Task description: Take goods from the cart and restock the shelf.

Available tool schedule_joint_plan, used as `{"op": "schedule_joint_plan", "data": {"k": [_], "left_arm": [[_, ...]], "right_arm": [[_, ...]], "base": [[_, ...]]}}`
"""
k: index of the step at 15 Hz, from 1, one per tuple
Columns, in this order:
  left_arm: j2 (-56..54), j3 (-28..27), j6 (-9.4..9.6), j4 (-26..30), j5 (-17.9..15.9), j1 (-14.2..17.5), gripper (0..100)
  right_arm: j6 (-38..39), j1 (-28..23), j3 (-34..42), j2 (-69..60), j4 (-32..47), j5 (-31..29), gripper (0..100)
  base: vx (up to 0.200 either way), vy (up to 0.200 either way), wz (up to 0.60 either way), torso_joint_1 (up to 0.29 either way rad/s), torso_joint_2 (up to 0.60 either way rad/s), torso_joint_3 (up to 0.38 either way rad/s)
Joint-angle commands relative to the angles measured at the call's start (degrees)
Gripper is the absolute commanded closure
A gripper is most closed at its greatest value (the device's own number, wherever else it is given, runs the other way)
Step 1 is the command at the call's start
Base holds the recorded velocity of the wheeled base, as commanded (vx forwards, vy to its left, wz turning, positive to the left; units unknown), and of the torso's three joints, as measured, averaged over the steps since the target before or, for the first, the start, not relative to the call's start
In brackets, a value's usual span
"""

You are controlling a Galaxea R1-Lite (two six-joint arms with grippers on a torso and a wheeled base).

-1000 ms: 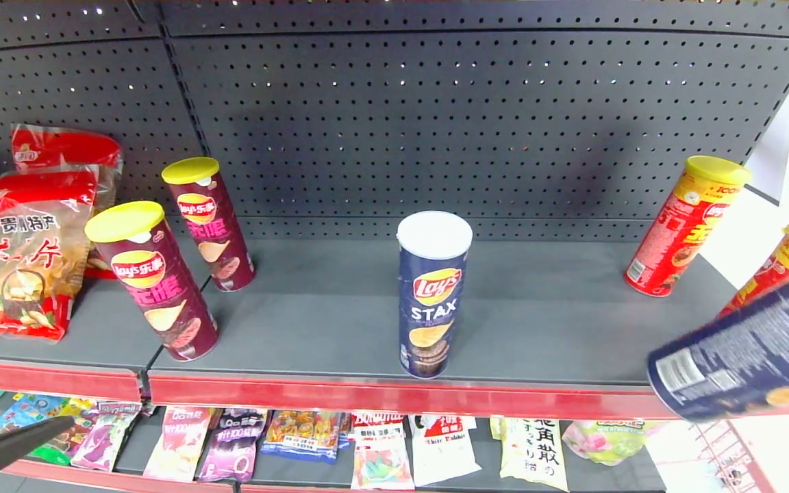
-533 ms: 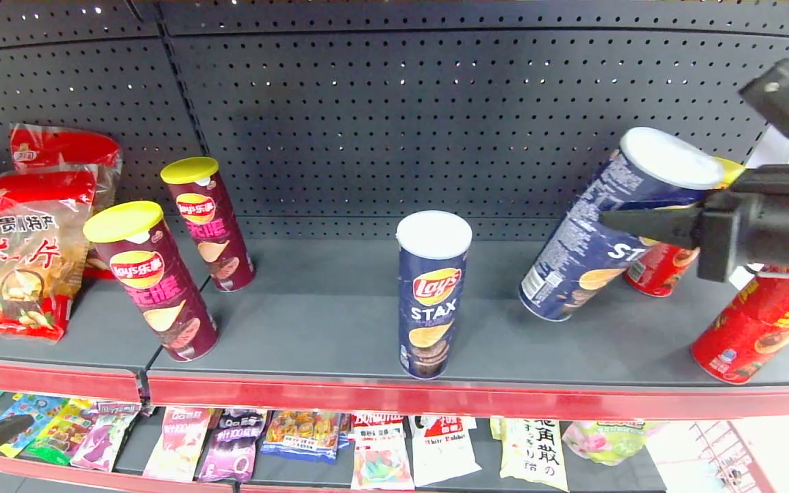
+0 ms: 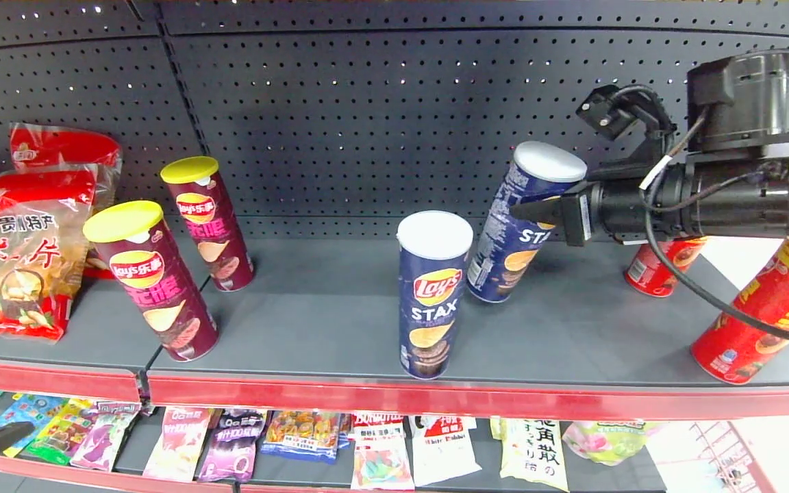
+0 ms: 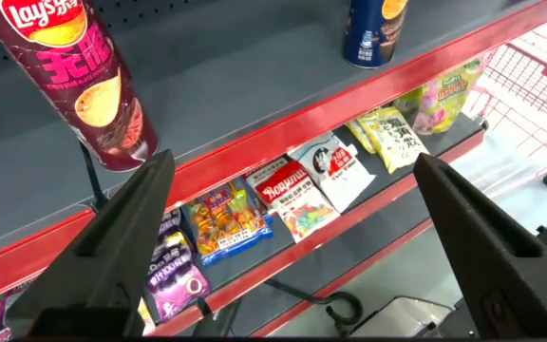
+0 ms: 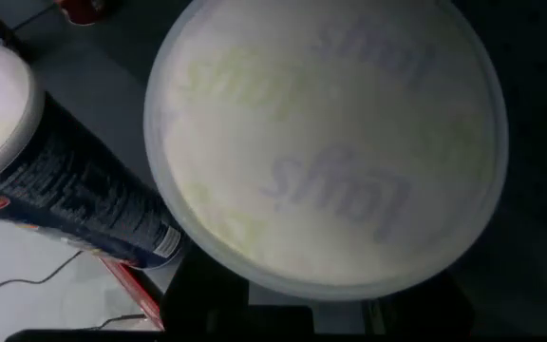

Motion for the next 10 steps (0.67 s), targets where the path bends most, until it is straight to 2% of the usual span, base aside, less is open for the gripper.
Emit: {"op": "schedule_joint_plan", "data": {"k": [1, 10], "left_arm": [[0.4, 0.0, -0.06, 0.0, 0.0, 0.1, 0], [0.3, -0.1, -0.06, 0.4, -0.1, 0.1, 0]], "right_arm": [[-0.3, 1.3, -2.9, 4.6, 0.0, 0.0, 100], [-0.4, 4.3, -9.2, 10.6, 0.0, -0.9, 100]], "base": [[0.000, 0.000, 0.00, 0.000, 0.00, 0.000], [0.000, 0.000, 0.00, 0.000, 0.00, 0.000]]}}
